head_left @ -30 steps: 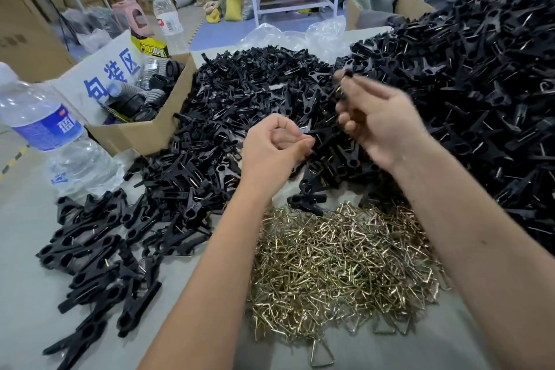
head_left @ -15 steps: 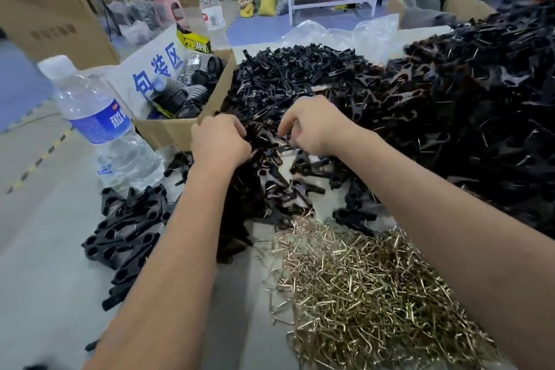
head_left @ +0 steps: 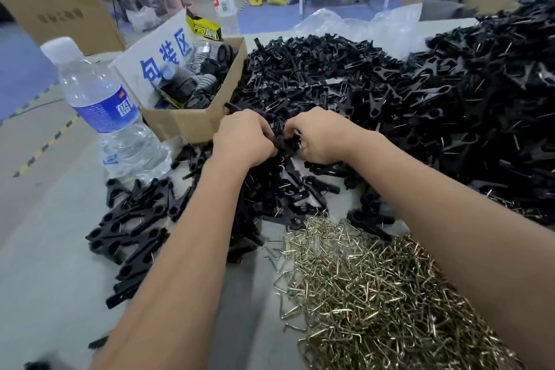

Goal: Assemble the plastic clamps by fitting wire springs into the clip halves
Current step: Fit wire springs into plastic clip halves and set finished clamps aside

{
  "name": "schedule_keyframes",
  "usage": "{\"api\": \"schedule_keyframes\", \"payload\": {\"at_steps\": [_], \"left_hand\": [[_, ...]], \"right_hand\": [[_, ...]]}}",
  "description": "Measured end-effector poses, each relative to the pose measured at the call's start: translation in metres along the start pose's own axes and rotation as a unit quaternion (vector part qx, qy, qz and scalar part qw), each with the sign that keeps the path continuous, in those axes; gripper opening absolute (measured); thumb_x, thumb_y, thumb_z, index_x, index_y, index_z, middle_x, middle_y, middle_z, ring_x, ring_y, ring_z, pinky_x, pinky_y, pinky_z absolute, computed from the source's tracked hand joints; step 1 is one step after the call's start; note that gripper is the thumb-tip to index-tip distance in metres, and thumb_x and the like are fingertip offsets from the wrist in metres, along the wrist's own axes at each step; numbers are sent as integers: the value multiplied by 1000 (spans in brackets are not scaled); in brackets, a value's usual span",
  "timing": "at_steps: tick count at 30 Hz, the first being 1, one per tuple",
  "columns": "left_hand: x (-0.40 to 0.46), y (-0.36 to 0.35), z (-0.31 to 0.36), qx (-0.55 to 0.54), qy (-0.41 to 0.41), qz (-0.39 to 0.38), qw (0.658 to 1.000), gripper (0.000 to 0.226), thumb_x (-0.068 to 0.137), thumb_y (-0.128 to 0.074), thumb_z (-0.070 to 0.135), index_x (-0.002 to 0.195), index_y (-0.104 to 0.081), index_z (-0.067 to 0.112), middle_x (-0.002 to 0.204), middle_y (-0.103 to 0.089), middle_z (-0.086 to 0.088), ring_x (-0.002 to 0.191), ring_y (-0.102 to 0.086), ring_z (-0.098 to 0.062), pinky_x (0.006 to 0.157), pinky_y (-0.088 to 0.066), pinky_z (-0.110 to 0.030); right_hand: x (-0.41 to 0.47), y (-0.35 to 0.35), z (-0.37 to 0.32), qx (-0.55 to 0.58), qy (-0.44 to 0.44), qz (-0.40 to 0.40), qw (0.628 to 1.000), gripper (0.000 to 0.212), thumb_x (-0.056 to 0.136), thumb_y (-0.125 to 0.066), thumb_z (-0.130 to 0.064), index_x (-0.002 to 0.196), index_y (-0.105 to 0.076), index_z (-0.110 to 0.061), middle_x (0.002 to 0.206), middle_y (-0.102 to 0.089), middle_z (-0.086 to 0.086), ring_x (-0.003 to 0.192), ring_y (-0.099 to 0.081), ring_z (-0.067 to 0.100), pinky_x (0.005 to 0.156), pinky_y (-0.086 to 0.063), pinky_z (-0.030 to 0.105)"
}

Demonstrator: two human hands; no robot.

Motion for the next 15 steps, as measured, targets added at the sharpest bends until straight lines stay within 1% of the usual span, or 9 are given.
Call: {"api": "schedule_keyframes", "payload": {"at_steps": [1, 3, 5, 7, 8, 10, 11, 13, 15], "left_hand": [[-1, 0, 1, -3, 1, 17, 1000, 20, 80, -85, 22, 73, -70, 34, 92, -70, 5, 97, -64, -24, 91, -57, -41], [0, -2, 4, -18, -8, 39, 999, 27, 81, -85, 20, 68, -66, 34, 82, -65, 10, 92, -65, -21, 83, -55, -36], [-1, -4, 10, -65, -29, 49, 996, 22, 81, -87, 23, 74, -69, 33, 81, -66, 10, 85, -66, -18, 74, -51, -30], [-2, -7, 14, -129, -42, 57, 989, 14, 82, -87, 24, 80, -74, 29, 82, -70, 8, 78, -66, -16, 71, -51, -29], [-2, -9, 16, -159, -47, 61, 984, 10, 83, -87, 25, 84, -77, 26, 82, -71, 7, 75, -65, -14, 70, -50, -28], [-4, -12, 22, -198, -62, 67, 976, 9, 84, -87, 25, 89, -79, 23, 80, -72, 7, 68, -63, -6, 66, -47, -19], [-4, -13, 25, -214, -71, 71, 972, 9, 84, -87, 25, 89, -80, 23, 81, -72, 8, 68, -62, -3, 65, -45, -16], [-4, -14, 32, -261, -83, 79, 958, 9, 83, -87, 24, 89, -80, 24, 87, -72, 9, 75, -63, -4, 71, -47, -18], [-3, -18, 40, -308, -90, 65, 945, 10, 83, -87, 21, 90, -81, 24, 88, -74, 5, 82, -66, -12, 81, -56, -30]], "right_hand": [[-3, 2, 2, -7, -2, 9, 1000, 39, 85, -76, -33, 121, -65, -22, 89, -56, -3, 100, -64, 29, 85, -55, 38], [-10, 5, 6, -23, -11, 24, 999, 41, 82, -76, -34, 119, -66, -20, 89, -58, -2, 96, -64, 29, 86, -57, 41], [-15, 10, 8, -23, -22, 50, 998, 34, 81, -75, -32, 111, -69, -18, 88, -64, 0, 90, -65, 30, 82, -58, 39], [-17, 20, 10, -11, -30, 95, 995, 20, 82, -72, -25, 99, -75, -14, 84, -69, 7, 87, -67, 33, 74, -54, 34], [-18, 25, 14, 10, -38, 122, 992, 17, 84, -70, -21, 97, -78, -12, 84, -71, 9, 87, -67, 33, 72, -52, 33], [-25, 36, 26, 58, -59, 172, 982, 18, 87, -66, -13, 96, -81, -8, 88, -76, 13, 88, -69, 33, 80, -56, 36], [-28, 42, 32, 81, -67, 199, 974, 19, 87, -65, -10, 93, -82, -5, 86, -76, 16, 86, -69, 33, 83, -57, 37], [-40, 53, 44, 134, -88, 265, 951, 18, 86, -63, -7, 86, -81, -2, 76, -75, 17, 76, -71, 33, 83, -58, 39], [-54, 62, 55, 215, -117, 323, 914, 18, 86, -64, -5, 81, -81, -5, 70, -76, 11, 68, -74, 29, 77, -61, 39]]}}
Point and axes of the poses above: each hand's wrist, its own x-axis towards the middle knuckle, its own y-axis out of the back of the hand, z = x × y, the point moved 8 cm from there along x, towards the middle knuckle
